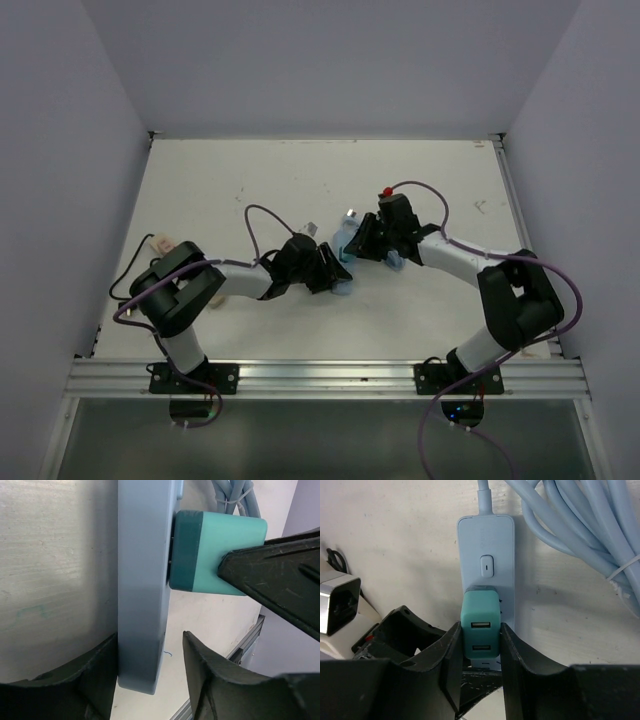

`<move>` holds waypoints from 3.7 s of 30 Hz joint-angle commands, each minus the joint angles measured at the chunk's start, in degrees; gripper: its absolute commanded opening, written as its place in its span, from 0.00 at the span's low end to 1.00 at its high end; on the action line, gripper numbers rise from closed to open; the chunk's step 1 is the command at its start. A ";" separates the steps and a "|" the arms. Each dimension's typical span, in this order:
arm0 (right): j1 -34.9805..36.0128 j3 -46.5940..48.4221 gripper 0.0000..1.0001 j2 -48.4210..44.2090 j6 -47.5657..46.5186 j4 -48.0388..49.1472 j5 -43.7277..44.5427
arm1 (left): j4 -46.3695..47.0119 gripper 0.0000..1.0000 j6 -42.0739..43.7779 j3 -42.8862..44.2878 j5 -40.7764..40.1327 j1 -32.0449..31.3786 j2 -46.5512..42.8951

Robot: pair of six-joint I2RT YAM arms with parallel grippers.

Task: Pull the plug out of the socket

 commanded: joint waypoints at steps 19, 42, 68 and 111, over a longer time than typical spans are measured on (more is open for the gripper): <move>-2.45 -8.79 0.00 -2.94 -0.62 -0.76 -3.94 | -19.78 0.00 5.08 4.62 -10.88 -0.58 -2.84; -6.76 -10.99 0.00 -8.74 0.43 -0.06 -6.75 | -38.88 0.00 0.60 1.28 -20.75 1.00 -5.57; -32.23 -13.10 0.00 -13.06 6.49 5.64 -7.69 | -35.81 0.00 3.40 -0.30 -21.54 1.09 -10.93; -7.83 3.06 0.80 -7.96 -19.42 -9.11 6.16 | -23.24 0.00 8.15 -3.90 -12.75 1.09 -11.99</move>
